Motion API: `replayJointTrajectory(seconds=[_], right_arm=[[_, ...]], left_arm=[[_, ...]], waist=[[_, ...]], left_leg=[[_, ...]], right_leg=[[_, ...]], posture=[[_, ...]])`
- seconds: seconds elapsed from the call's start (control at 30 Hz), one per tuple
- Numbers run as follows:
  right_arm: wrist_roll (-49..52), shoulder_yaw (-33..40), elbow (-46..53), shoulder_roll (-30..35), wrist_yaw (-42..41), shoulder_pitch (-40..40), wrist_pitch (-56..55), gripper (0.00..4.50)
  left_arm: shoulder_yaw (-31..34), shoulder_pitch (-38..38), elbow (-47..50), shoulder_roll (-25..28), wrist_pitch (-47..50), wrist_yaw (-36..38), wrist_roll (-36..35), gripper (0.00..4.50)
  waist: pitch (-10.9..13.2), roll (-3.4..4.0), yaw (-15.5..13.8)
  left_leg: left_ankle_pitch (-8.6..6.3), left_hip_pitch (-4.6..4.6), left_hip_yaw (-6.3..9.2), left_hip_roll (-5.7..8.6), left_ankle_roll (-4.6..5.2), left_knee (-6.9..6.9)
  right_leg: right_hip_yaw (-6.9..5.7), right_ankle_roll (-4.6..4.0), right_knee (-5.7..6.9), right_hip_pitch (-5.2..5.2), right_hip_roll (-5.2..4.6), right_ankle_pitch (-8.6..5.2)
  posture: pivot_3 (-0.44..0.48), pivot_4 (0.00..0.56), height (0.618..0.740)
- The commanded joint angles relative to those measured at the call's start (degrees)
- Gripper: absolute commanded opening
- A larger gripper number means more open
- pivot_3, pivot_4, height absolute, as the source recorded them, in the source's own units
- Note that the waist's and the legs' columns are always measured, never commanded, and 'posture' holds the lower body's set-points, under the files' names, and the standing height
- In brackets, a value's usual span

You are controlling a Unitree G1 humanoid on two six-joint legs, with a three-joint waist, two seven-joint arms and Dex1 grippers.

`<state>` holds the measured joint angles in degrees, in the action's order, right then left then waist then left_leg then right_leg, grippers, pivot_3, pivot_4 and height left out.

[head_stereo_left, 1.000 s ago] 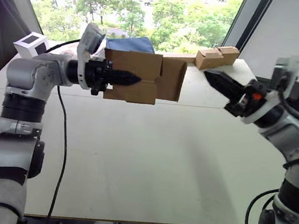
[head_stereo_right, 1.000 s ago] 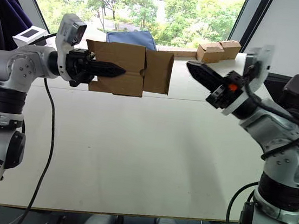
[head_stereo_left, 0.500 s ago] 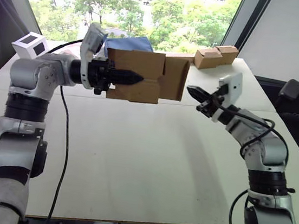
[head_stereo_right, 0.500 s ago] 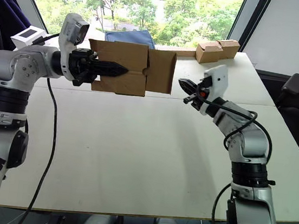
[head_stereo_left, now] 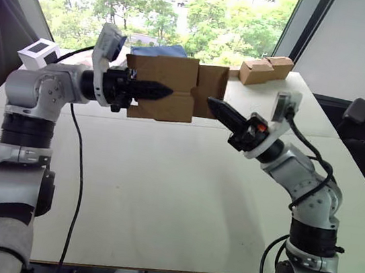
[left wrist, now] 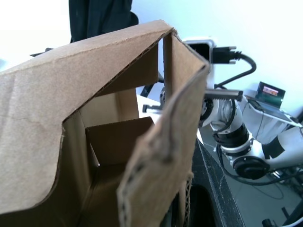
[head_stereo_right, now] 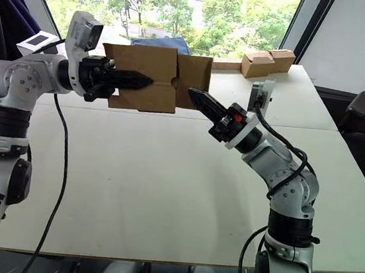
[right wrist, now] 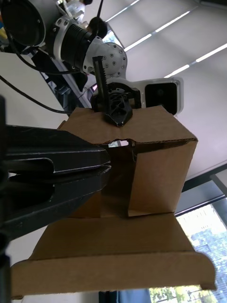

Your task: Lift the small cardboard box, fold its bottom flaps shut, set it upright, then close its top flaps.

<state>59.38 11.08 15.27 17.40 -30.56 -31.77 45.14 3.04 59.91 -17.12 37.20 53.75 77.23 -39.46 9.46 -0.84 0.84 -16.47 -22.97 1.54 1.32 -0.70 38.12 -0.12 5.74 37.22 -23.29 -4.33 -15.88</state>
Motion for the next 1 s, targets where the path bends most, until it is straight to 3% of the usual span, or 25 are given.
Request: replayJointTrajectory(seconds=[0.03,0.27,0.4,0.57,0.7,1.0], right_arm=[[3.84,2.09,1.96,-1.25,1.52,-0.19,-0.65,0.02],[12.47,10.46,1.84,2.45,5.49,0.95,-1.12,0.02],[8.27,12.67,-2.62,5.44,6.89,0.49,-4.07,0.02],[-9.41,0.68,-10.11,5.92,5.43,-2.73,-9.48,0.02],[-12.86,-3.66,-11.81,2.89,2.71,-4.75,-11.13,0.02],[2.11,1.51,-4.47,-2.66,0.95,-3.12,-5.29,0.02]], left_arm=[[1.46,0.41,2.02,0.59,0.59,-0.03,-1.53,0.0],[1.78,0.59,1.76,1.08,0.59,-0.05,-1.24,0.0],[1.82,0.59,1.66,1.09,0.44,-0.1,-1.27,0.0],[1.49,0.63,1.7,0.29,0.04,-0.18,-1.18,0.0],[1.38,0.52,1.99,-0.05,0.07,-0.3,-1.11,0.0],[1.6,0.14,2.49,0.13,0.49,-0.49,-1.27,0.0]], waist=[[0.0,0.0,0.04],[0.0,0.0,-0.12],[0.0,0.0,-0.05],[-0.01,0.02,0.53],[-0.01,0.02,0.46],[-0.01,0.02,-0.12]], left_leg=[[0.0,0.0,0.0,0.0,0.0,0.0],[0.0,-0.01,0.0,0.02,0.01,0.0],[-0.01,0.0,-0.01,0.02,0.01,0.0],[-0.01,0.04,-0.09,-0.05,0.02,-0.02],[0.0,0.0,-0.07,-0.16,0.01,-0.08],[0.03,-0.1,-0.01,-0.09,-0.06,0.02]], right_leg=[[0.0,0.0,0.0,0.0,0.01,0.0],[0.0,0.0,0.0,0.0,-0.02,0.0],[0.0,0.0,-0.01,0.0,-0.02,0.0],[0.1,0.0,0.01,-0.05,0.13,0.0],[0.13,-0.01,0.04,-0.14,0.25,-0.01],[0.1,-0.01,0.05,-0.11,0.14,0.0]], posture=[[0.0,0.15,0.74],[0.0,0.15,0.74],[0.0,0.15,0.74],[0.0,0.15,0.74],[0.0,0.15,0.74],[0.0,0.15,0.74]])
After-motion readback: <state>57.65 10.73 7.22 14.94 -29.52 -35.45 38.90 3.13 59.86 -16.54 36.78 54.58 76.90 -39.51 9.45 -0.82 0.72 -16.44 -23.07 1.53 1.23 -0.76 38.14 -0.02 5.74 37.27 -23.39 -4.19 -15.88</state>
